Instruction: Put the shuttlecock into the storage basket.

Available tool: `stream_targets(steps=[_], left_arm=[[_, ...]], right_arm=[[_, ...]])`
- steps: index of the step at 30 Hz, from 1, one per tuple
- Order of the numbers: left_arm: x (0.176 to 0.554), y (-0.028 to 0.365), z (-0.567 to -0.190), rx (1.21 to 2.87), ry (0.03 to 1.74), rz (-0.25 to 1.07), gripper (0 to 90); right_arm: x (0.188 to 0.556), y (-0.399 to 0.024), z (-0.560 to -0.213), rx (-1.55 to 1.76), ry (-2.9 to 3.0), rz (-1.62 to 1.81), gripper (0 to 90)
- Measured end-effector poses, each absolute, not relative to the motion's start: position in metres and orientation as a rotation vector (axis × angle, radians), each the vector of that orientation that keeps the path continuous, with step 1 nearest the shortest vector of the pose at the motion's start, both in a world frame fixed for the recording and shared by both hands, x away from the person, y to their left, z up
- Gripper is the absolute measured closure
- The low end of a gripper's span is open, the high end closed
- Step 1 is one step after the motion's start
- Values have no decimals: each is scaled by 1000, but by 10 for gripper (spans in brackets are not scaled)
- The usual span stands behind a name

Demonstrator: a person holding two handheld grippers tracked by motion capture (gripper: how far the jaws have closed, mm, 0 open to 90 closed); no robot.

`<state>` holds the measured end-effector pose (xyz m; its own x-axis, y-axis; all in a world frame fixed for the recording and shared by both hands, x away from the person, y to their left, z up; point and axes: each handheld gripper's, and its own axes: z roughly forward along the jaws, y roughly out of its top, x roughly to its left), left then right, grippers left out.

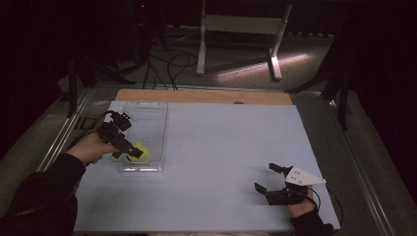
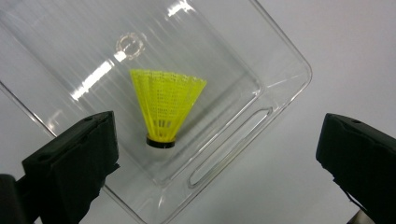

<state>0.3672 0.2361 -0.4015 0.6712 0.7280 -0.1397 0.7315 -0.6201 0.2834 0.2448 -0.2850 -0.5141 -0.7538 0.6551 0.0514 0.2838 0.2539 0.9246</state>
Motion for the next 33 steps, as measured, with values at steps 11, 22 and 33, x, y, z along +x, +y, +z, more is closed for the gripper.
stream_targets(steps=[11, 22, 33], left_arm=[[367, 223, -387, 2464, 1069, 25, 2], [368, 192, -383, 2456, 957, 29, 2], [365, 159, -382, 2444, 807, 10, 3]], right_arm=[[245, -285, -514, 866, 2186, 1501, 90], [244, -287, -514, 870, 2185, 1501, 90], [243, -287, -514, 871, 2182, 1501, 90]])
